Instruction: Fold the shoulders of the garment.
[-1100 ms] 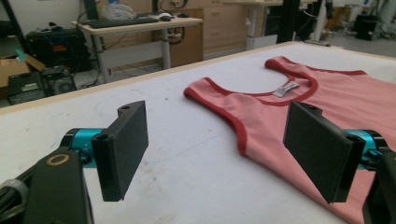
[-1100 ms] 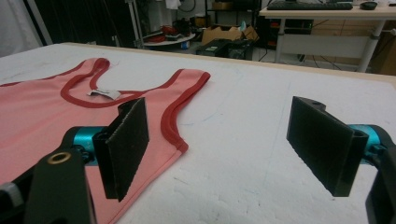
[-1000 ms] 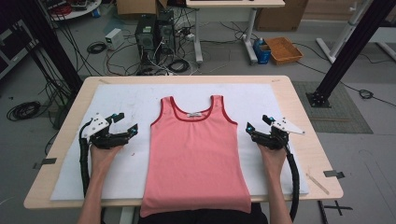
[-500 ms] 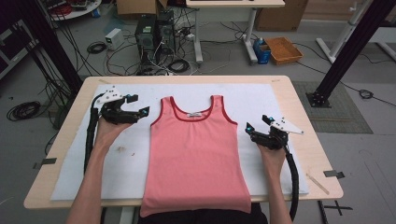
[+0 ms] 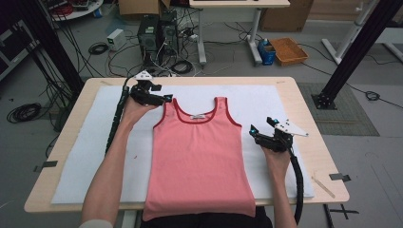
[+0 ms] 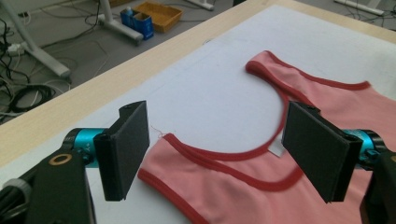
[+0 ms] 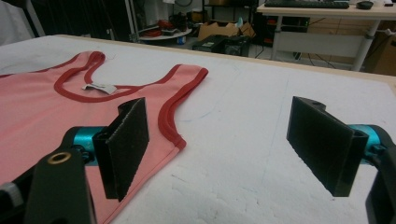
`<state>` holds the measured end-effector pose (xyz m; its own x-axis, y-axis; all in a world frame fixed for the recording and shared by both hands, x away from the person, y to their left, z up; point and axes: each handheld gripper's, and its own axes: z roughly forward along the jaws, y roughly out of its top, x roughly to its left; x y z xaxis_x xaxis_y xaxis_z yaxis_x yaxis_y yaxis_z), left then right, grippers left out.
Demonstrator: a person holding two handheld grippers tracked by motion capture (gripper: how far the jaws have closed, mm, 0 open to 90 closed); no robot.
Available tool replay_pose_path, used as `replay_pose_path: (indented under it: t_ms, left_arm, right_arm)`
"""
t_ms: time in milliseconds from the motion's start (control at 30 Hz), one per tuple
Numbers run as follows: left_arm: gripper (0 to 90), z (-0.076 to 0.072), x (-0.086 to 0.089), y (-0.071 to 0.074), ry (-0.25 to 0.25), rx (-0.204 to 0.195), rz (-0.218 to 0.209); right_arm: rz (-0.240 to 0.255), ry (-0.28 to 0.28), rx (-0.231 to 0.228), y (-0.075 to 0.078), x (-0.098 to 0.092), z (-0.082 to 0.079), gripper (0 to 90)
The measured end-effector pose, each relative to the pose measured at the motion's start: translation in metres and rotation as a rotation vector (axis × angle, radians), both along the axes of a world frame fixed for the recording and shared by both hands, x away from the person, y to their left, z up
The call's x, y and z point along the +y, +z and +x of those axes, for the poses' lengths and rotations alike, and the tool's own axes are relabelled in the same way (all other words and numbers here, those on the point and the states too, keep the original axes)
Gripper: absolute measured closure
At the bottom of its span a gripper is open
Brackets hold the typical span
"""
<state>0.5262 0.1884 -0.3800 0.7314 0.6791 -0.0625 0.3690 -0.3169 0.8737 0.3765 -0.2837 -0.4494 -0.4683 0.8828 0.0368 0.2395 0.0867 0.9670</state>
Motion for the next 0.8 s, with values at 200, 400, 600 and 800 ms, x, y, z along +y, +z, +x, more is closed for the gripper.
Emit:
replay_pose_path:
  t_ms: [200, 400, 600, 800]
  left_arm:
    - [29.7, 0.024, -0.006, -0.024, 0.067, 0.052, 0.028]
    - [39.0, 0.038, -0.004, -0.048, 0.125, 0.113, 0.043]
    - [51.5, 0.042, -0.006, -0.059, 0.146, 0.132, 0.065]
    - [53.7, 0.045, -0.009, -0.068, 0.149, 0.147, 0.074]
  right_arm:
    - [0.0, -0.002, -0.001, 0.0, 0.0, 0.0, 20.9]
    - [-0.002, 0.0, 0.008, 0.0, 0.001, -0.001, 20.9]
    - [-0.005, 0.001, 0.002, 0.0, 0.0, 0.0, 20.9]
    - [-0.008, 0.001, -0.001, 0.0, 0.001, 0.0, 20.9]
